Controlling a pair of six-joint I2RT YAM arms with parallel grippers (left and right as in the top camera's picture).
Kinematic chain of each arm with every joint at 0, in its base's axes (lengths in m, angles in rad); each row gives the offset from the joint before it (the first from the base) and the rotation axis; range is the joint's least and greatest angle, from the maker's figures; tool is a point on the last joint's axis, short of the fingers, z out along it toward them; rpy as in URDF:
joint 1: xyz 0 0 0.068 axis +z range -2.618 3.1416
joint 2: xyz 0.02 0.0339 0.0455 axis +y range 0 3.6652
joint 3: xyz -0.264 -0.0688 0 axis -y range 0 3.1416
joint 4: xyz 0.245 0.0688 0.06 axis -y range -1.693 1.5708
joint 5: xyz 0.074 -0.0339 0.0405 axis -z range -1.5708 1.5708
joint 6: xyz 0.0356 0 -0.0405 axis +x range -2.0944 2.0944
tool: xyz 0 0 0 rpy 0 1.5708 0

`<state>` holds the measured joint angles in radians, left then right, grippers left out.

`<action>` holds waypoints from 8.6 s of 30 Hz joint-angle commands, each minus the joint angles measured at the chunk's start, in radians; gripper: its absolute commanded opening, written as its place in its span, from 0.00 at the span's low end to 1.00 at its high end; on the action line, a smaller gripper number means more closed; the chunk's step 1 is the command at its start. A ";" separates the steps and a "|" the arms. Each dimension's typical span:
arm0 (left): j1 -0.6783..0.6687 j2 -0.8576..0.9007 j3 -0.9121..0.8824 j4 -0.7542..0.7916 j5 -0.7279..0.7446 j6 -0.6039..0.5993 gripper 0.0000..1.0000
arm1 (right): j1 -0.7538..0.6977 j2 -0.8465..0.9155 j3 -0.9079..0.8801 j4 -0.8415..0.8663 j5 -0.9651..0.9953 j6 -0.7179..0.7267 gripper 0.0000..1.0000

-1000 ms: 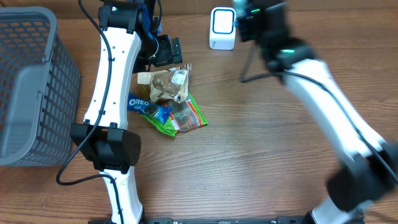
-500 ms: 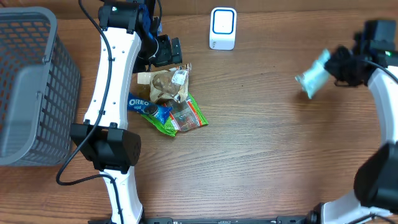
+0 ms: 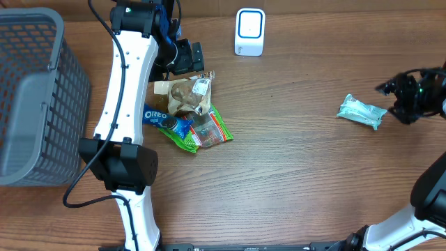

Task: Scan the item barcode
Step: 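Move the mint-green packet right and drop it on the table, then reach the right gripper to the pile and grasp the brown cookie bag, then lift the brown cookie bag and carry it toward the scanner, then hold the brown cookie bag's barcode against the scanner with the right gripper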

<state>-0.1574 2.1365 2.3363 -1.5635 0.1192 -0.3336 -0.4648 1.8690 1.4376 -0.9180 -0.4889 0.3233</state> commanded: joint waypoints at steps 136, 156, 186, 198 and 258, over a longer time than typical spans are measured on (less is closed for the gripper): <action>0.419 -0.500 0.258 -0.126 -0.112 -0.097 1.00 | 0.659 0.156 -0.024 0.296 -0.079 -0.026 0.96; 0.419 -0.500 0.258 -0.126 -0.112 -0.097 1.00 | 0.751 0.274 -0.041 0.439 0.144 0.324 0.17; 0.419 -0.500 0.257 -0.126 -0.112 -0.097 1.00 | 0.684 -0.336 0.090 0.356 -0.212 -0.066 0.04; 0.419 -0.500 0.257 -0.126 -0.112 -0.097 1.00 | 0.696 -0.339 0.090 0.332 -0.051 -0.066 0.04; 0.419 -0.500 0.257 -0.126 -0.112 -0.097 1.00 | 0.883 0.452 0.089 1.579 0.991 -1.529 0.04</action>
<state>0.2562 1.6386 2.5961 -1.6909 0.0174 -0.4423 0.4263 2.3314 1.5120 0.6418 0.5343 -1.2049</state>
